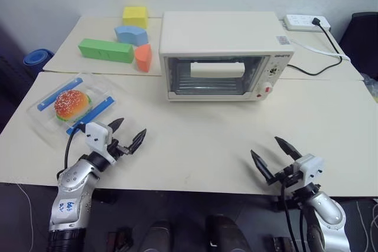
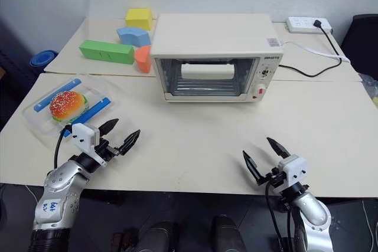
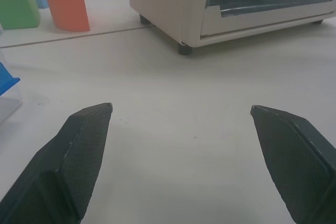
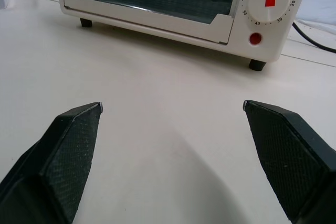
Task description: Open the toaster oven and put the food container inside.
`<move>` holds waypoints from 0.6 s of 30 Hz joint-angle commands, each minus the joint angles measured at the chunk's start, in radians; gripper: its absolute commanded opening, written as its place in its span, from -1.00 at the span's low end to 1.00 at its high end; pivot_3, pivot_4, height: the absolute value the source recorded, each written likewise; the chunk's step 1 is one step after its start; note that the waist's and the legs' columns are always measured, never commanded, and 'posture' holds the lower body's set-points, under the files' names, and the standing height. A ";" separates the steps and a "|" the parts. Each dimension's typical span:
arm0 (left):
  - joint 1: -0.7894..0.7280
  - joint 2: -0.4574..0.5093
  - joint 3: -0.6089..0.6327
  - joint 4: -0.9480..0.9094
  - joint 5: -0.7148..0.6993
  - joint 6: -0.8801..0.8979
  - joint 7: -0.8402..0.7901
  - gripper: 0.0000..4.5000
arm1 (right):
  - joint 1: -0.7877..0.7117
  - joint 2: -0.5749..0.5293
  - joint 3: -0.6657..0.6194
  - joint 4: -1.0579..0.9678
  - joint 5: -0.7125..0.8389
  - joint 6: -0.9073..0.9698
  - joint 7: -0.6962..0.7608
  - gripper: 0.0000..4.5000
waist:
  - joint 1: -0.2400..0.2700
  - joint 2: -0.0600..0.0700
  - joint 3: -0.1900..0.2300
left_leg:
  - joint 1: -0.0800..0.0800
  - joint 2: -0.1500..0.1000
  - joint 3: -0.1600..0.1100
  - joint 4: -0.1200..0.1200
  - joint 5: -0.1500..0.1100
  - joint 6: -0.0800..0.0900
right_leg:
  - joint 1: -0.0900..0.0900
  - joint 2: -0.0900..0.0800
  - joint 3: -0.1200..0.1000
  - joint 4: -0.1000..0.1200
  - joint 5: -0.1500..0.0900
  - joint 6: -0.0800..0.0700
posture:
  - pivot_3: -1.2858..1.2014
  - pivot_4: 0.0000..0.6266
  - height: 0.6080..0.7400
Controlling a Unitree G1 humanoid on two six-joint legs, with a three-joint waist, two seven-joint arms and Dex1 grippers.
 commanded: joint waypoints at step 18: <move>-0.129 0.303 0.125 -0.162 -0.437 0.291 -0.369 1.00 | -0.638 -0.175 0.070 0.073 0.190 0.455 0.157 0.99 | -0.002 0.001 0.000 | -0.002 0.000 -0.002 0.001 0.001 -0.001 | -0.001 -0.001 -0.001 0.000 -0.001 -0.002 | 0.03 -0.52 1.00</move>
